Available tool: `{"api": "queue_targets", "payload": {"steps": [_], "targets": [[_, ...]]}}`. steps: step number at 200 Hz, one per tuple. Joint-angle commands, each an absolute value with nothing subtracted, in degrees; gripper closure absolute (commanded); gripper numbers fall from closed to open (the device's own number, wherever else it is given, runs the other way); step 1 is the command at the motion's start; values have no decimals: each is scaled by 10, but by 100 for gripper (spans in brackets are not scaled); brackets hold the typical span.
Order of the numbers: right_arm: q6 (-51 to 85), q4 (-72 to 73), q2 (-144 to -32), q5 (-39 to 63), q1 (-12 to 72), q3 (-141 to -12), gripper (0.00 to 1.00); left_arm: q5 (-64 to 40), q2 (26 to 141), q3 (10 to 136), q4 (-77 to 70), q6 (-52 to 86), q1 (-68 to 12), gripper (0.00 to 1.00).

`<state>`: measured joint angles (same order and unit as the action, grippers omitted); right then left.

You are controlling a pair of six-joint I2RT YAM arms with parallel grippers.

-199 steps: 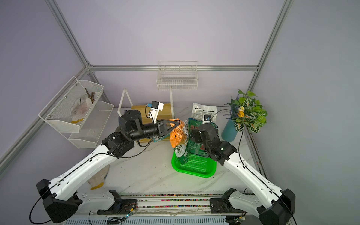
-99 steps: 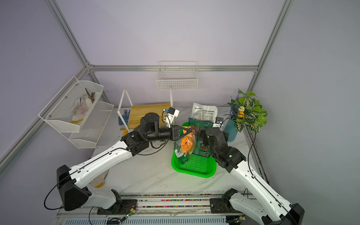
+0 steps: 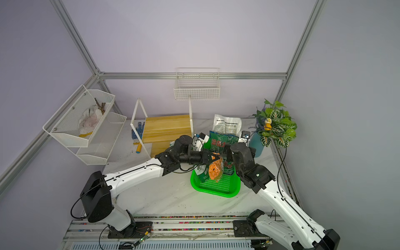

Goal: Take down the fertilizer bag from the shelf
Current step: Place the fertilizer bag in the storage box.

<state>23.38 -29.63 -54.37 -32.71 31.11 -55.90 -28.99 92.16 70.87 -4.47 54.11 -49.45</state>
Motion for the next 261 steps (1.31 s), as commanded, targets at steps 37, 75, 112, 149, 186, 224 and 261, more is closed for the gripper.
{"api": "queue_targets", "payload": {"steps": [37,75,112,149,186,224,261], "targets": [[235,-289,-539,-330,307,-556,1,-275,897,665,-35,512,-500,100],[231,-286,-541,-323,306,-561,1,-185,895,664,41,453,-501,100],[229,-285,-543,-317,307,-565,1,-143,929,682,73,424,-500,100],[229,-285,-537,-318,306,-559,1,-135,960,704,107,418,-501,100],[228,-285,-534,-316,307,-554,0,-119,960,705,117,415,-500,70],[228,-283,-534,-313,306,-553,1,-115,946,713,125,401,-501,22],[230,-282,-534,-305,306,-552,0,-94,900,719,122,380,-500,17]]}}
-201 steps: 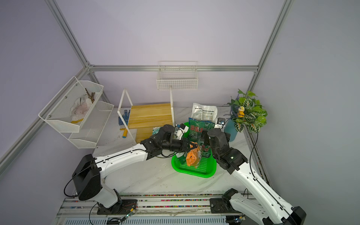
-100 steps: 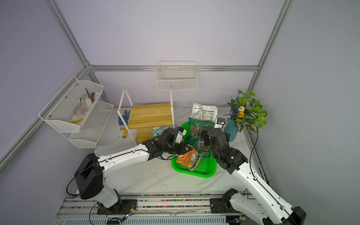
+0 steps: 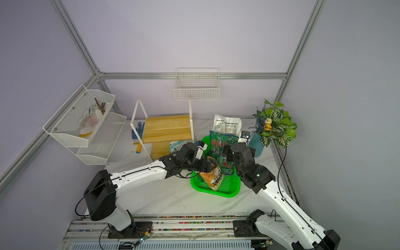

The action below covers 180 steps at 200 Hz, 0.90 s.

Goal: Take down the fertilizer bag from the shelf
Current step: Place the fertilizer bag in the storage box, then pick up the fertilizer bag from the shelf.

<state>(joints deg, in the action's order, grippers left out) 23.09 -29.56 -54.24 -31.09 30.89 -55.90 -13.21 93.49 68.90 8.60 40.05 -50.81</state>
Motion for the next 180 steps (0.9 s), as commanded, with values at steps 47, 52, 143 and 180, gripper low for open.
{"api": "queue_targets", "payload": {"steps": [47,52,143,180], "targets": [[236,-276,-536,-286,307,-553,1,-23,791,683,62,339,-499,11],[236,-274,-536,-280,306,-554,1,-10,778,672,51,338,-499,9],[227,-245,-584,-112,307,-572,10,182,593,461,-39,367,-449,0],[230,-237,-581,-114,307,-568,11,212,519,351,-31,471,-380,2]]}}
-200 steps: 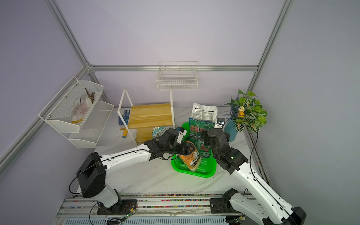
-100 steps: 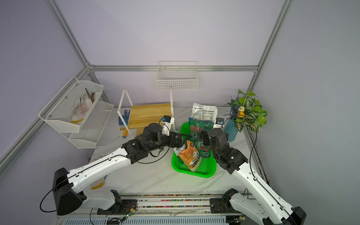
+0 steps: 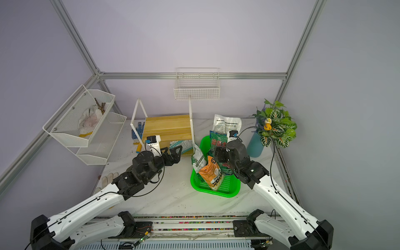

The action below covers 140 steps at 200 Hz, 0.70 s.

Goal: Take down the fertilizer bag from the shelf
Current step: Pick up the fertilizer bag from the shelf.

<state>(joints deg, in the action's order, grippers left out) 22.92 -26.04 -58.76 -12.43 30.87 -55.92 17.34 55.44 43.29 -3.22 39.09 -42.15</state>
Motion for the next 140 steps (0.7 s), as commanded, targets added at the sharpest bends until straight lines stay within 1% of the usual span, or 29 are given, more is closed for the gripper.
{"api": "queue_targets", "payload": {"steps": [1,25,54,83,122,140], "targets": [[231,-237,-581,-114,306,-567,11,210,517,347,-31,475,-377,2],[231,-237,-580,-115,306,-568,11,152,495,264,-83,549,-314,7],[233,-237,-583,-115,307,-569,11,104,516,194,-189,594,-275,11],[235,-238,-584,-117,306,-570,11,71,577,190,-266,587,-260,12],[233,-243,-583,-121,307,-575,11,41,688,195,-378,599,-240,18],[230,-246,-583,-125,306,-577,11,33,733,204,-416,603,-233,19]]}}
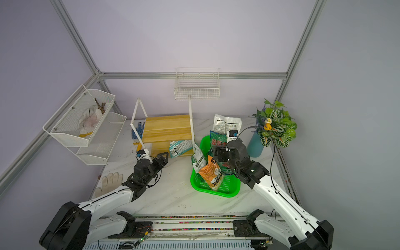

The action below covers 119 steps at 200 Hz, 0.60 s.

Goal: Take down the fertilizer bag from the shelf
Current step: Pick up the fertilizer bag from the shelf.

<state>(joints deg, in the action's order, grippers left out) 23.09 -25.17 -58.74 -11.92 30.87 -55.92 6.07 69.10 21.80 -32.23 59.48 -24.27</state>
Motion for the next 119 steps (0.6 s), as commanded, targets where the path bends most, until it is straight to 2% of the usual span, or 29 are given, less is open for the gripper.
{"api": "queue_targets", "payload": {"steps": [1,55,119], "targets": [[230,-247,-583,-125,306,-577,11,33,736,204,-417,603,-233,19],[218,-250,-581,-138,307,-579,11,15,830,250,-439,601,-222,16],[210,-250,-583,-145,307,-575,10,-34,922,290,-518,606,-214,19]]}}
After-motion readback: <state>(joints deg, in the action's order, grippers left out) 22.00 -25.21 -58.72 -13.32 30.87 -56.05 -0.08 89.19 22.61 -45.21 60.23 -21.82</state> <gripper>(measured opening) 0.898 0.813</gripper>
